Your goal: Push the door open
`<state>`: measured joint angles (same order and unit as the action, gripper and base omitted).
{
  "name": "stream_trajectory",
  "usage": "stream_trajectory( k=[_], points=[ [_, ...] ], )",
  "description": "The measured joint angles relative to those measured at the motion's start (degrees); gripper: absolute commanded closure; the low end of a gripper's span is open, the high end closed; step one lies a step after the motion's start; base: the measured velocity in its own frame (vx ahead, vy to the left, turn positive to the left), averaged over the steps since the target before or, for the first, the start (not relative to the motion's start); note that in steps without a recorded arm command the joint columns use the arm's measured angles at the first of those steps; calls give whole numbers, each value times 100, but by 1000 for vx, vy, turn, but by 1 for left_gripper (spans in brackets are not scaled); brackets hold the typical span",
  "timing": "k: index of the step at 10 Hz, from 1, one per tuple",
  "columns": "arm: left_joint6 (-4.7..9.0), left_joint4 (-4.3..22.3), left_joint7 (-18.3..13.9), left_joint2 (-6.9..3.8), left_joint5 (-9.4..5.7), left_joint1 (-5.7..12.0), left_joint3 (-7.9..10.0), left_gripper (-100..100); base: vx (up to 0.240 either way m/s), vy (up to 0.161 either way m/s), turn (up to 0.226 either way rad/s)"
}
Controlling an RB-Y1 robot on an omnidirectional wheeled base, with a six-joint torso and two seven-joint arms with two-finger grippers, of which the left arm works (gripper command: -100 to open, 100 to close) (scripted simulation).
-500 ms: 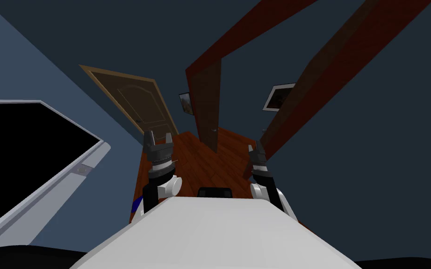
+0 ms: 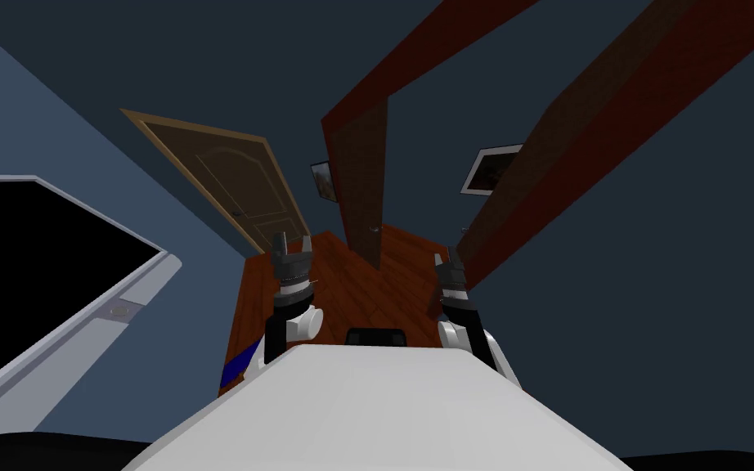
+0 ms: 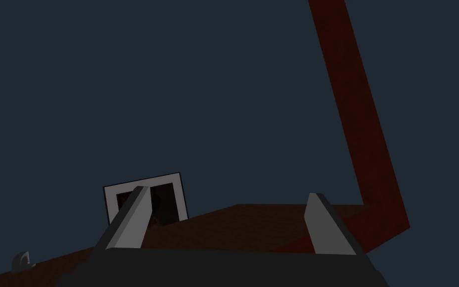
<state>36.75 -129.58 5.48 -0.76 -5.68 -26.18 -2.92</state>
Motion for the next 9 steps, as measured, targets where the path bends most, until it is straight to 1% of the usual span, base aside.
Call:
stream_trajectory(
  k=[1,2,3,5,7,9],
  points=[
    [1,93,-21,-28,12,38,-10,-100,83,20,-19],
    [35,230,-44,-51,28,84,-25,-100,127,34,-23],
    [33,376,-74,-84,47,167,-40,-100,122,46,-32],
    [34,574,-116,-121,107,217,-128,-100,93,28,-21],
    [69,821,-152,-150,161,299,-199,-100,83,25,-22],
    [139,1083,-201,-189,209,361,-266,-100,99,38,-26]
  ],
)
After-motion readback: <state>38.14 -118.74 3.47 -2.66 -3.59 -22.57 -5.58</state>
